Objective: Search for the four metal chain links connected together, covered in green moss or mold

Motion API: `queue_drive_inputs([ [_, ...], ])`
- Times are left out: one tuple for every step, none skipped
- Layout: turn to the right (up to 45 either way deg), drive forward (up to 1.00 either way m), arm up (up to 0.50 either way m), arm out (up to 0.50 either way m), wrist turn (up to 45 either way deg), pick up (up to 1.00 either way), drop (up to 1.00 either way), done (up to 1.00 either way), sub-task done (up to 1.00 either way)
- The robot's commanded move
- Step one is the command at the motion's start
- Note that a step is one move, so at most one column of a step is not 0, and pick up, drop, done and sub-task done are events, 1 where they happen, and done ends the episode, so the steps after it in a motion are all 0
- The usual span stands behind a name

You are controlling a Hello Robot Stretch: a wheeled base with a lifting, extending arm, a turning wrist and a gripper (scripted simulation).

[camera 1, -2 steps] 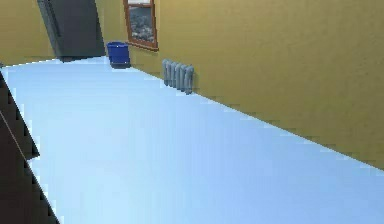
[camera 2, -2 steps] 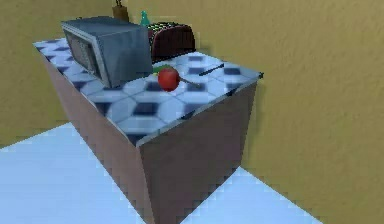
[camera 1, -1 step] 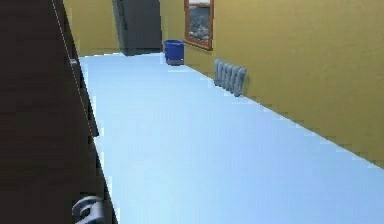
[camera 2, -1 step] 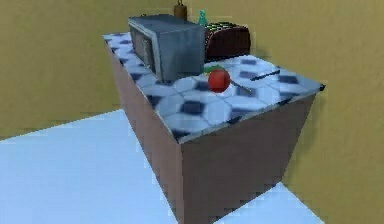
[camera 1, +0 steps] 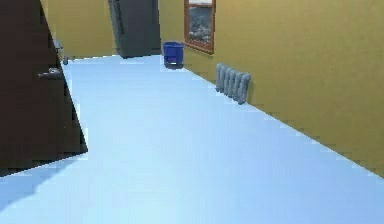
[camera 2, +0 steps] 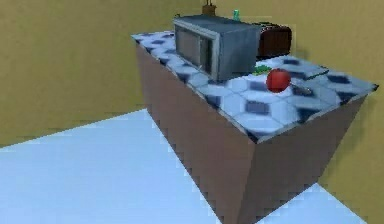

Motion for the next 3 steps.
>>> queue_drive_inputs([
  [21.0, 0.00, 0.00, 0.00, 0.0, 0.00, 0.00, 0.00, 0.00],
  [0.0, 0.75, 0.00, 0.00, 0.0, 0.00, 0.00, 0.00, 0.00],
  [-45.0, 0.00, 0.00, 0.00, 0.0, 0.00, 0.00, 0.00, 0.00],
])
